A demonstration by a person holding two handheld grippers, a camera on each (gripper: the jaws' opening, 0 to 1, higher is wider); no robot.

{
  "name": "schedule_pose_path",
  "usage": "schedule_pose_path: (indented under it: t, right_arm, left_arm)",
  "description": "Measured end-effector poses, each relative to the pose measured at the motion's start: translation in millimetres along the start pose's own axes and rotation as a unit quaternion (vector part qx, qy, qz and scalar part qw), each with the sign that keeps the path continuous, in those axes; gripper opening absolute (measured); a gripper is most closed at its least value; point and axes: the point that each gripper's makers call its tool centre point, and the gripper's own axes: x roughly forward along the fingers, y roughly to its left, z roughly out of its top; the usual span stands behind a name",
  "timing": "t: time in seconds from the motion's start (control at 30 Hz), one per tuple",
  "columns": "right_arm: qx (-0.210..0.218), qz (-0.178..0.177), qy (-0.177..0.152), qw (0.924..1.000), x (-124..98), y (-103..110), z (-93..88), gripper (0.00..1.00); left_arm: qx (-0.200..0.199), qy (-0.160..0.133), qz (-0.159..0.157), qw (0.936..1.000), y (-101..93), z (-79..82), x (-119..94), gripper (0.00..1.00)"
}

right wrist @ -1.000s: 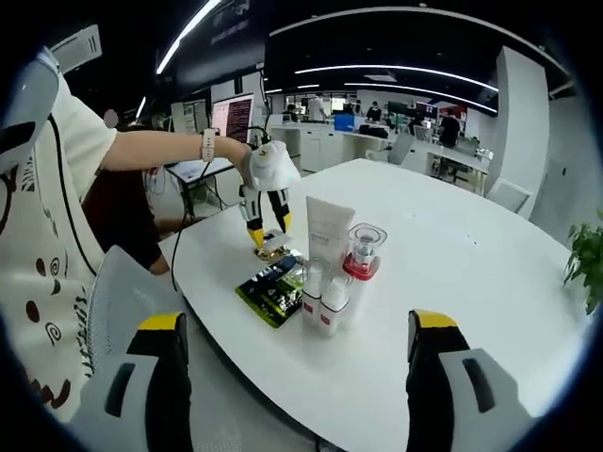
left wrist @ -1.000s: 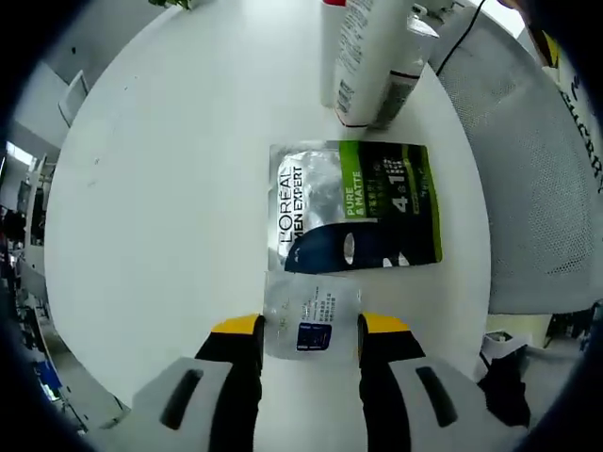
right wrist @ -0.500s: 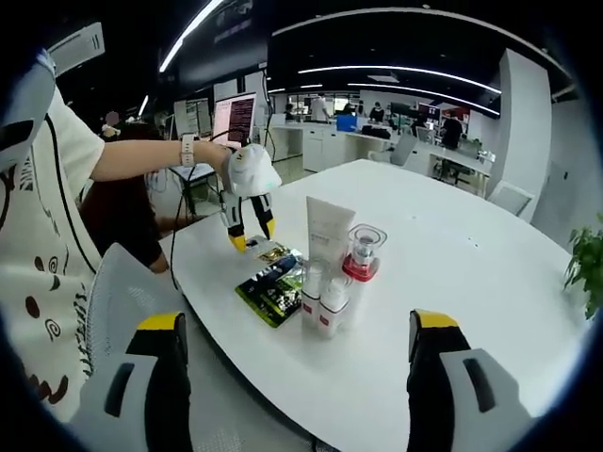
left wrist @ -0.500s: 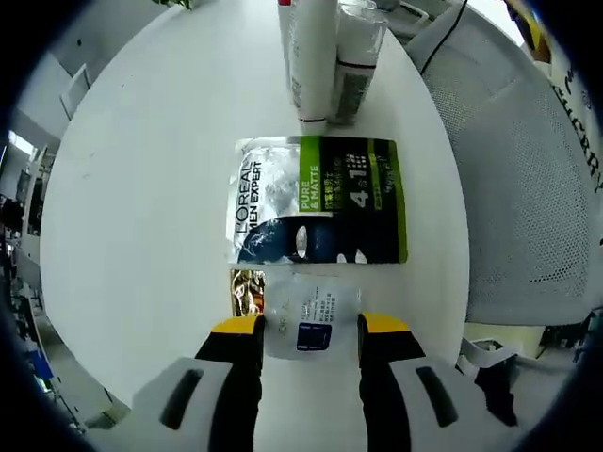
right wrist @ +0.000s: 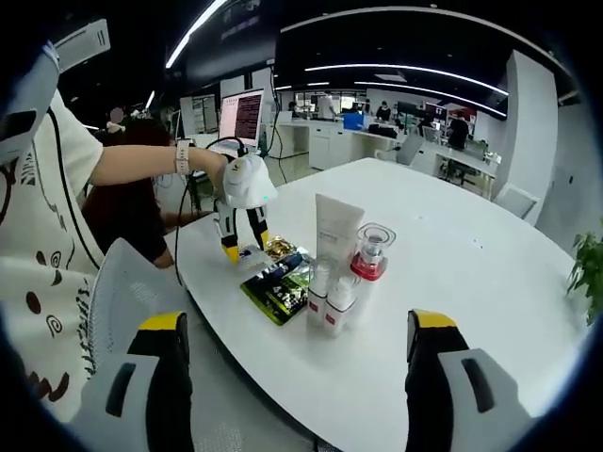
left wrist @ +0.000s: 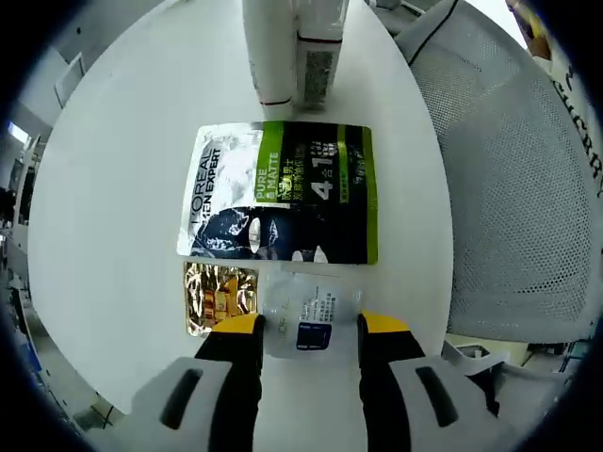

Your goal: Arrange the skincare products in the storage area until every visible bottle or jar stands upright without overlapping.

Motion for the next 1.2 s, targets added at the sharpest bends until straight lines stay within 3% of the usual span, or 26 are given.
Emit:
schedule_pose_path:
  t: [0.63,1.2]
  right_arm:
    - [-0.005,0.007,0.003,1.0000,-0.1,4.4,-2.7,0.94]
    - [-0.006,0.009,0.007,0.9999,-1.2,6.7,-6.8,0.93]
  left_arm:
    - [-0.038,0.001,0.011,0.9992,-6.4,-2.1,12.5,0.37]
    - [-0.031,-0.001,0.037,0.9988,-0.7,-2.3,12.8,0.41]
